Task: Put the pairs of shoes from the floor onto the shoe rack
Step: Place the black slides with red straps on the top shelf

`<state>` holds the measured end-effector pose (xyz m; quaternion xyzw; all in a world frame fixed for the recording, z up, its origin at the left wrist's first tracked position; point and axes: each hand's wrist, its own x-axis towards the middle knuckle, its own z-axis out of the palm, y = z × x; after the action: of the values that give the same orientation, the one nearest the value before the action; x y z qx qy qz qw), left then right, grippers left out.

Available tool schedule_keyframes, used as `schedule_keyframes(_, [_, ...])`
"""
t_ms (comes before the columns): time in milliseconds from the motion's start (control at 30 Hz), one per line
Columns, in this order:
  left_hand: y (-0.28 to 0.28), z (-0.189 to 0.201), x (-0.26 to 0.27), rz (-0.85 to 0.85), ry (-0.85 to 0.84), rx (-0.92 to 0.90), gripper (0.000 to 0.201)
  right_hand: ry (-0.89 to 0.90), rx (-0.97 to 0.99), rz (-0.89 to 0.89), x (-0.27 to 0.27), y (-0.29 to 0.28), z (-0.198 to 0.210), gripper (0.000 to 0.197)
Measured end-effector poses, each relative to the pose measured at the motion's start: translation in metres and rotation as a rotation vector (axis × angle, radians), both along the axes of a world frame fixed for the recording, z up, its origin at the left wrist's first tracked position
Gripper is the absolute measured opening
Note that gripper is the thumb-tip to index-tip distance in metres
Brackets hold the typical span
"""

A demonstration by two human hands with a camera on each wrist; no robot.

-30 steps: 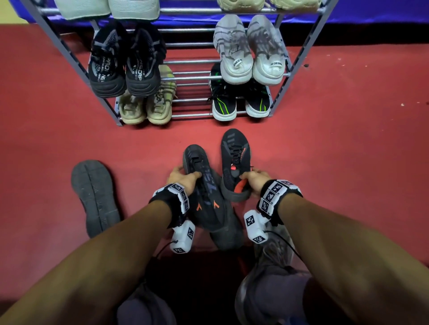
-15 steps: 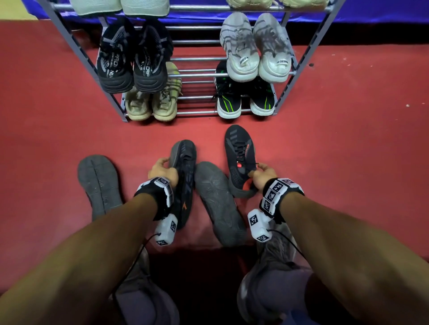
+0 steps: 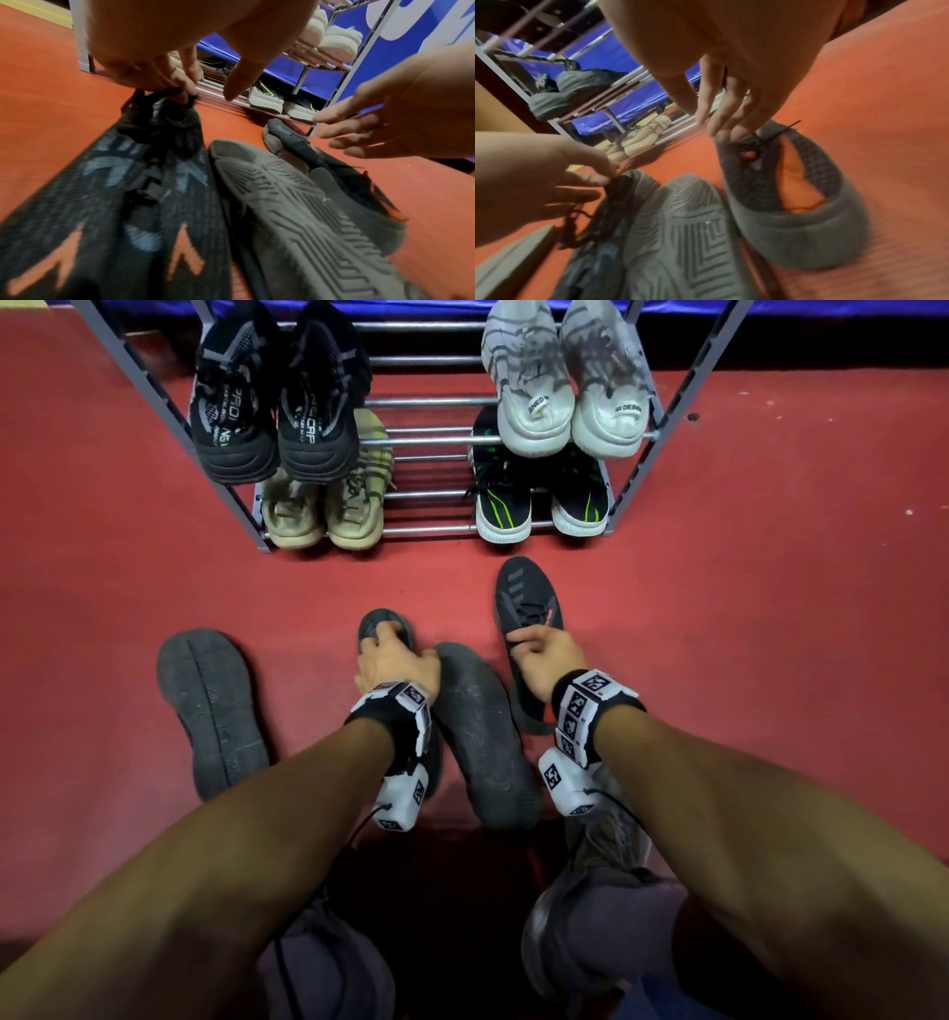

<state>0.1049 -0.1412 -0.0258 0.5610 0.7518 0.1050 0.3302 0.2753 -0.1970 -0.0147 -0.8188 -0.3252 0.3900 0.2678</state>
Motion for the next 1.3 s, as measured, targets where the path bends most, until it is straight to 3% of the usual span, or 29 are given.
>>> schedule_keyframes(100, [-0.003, -0.003, 0.012, -0.048, -0.077, -0.111, 0.042, 0.069, -0.118, 0.137, -0.009, 0.004, -0.009, 0.04])
schedule_keyframes(200, [-0.009, 0.001, 0.013, -0.054, 0.022, -0.247, 0.036, 0.077, -0.198, 0.299, -0.015, 0.005, -0.011, 0.054])
schedule_keyframes(300, [-0.009, 0.009, 0.019, -0.054, 0.061, -0.282, 0.031, -0.068, -0.285, 0.485, -0.022, 0.006, -0.009, 0.065])
schedule_keyframes(367, [-0.012, 0.01, 0.025, -0.048, 0.059, -0.293, 0.037, -0.168, -0.354, 0.549, -0.027, 0.005, -0.009, 0.065])
schedule_keyframes(467, [-0.027, 0.006, 0.031, 0.062, 0.072, -0.263, 0.055, -0.051, -0.352, 0.439, -0.028, 0.008, -0.01, 0.068])
schedule_keyframes(600, [-0.029, 0.009, 0.035, 0.231, -0.037, -0.335, 0.079, 0.231, -0.243, 0.099, -0.026, 0.013, -0.004, 0.056])
schedule_keyframes(700, [-0.025, 0.008, 0.026, 0.136, -0.082, -0.37, 0.089, 0.588, -0.201, -0.113, -0.034, 0.009, 0.007, 0.034])
schedule_keyframes(767, [-0.025, 0.002, 0.018, 0.048, -0.102, -0.328, 0.081, 0.725, -0.212, -0.085, -0.039, 0.008, 0.015, 0.036])
schedule_keyframes(833, [-0.024, 0.0, 0.012, 0.011, -0.146, -0.249, 0.062, 0.734, -0.198, -0.017, -0.041, 0.009, 0.023, 0.04])
schedule_keyframes(933, [-0.02, -0.001, 0.005, 0.026, -0.239, -0.108, 0.034, 0.583, -0.119, -0.028, -0.038, 0.015, 0.022, 0.032])
schedule_keyframes(1067, [-0.01, -0.006, -0.006, 0.066, -0.405, 0.018, 0.027, 0.255, -0.001, -0.039, -0.02, 0.01, 0.003, 0.015])
schedule_keyframes(1167, [0.008, -0.008, -0.011, 0.156, -0.537, 0.057, 0.028, 0.324, -0.152, 0.054, -0.021, -0.002, -0.004, 0.031])
schedule_keyframes(1300, [0.03, -0.002, -0.012, 0.257, -0.608, 0.103, 0.03, 0.488, -0.278, 0.111, -0.032, -0.016, -0.005, 0.027])
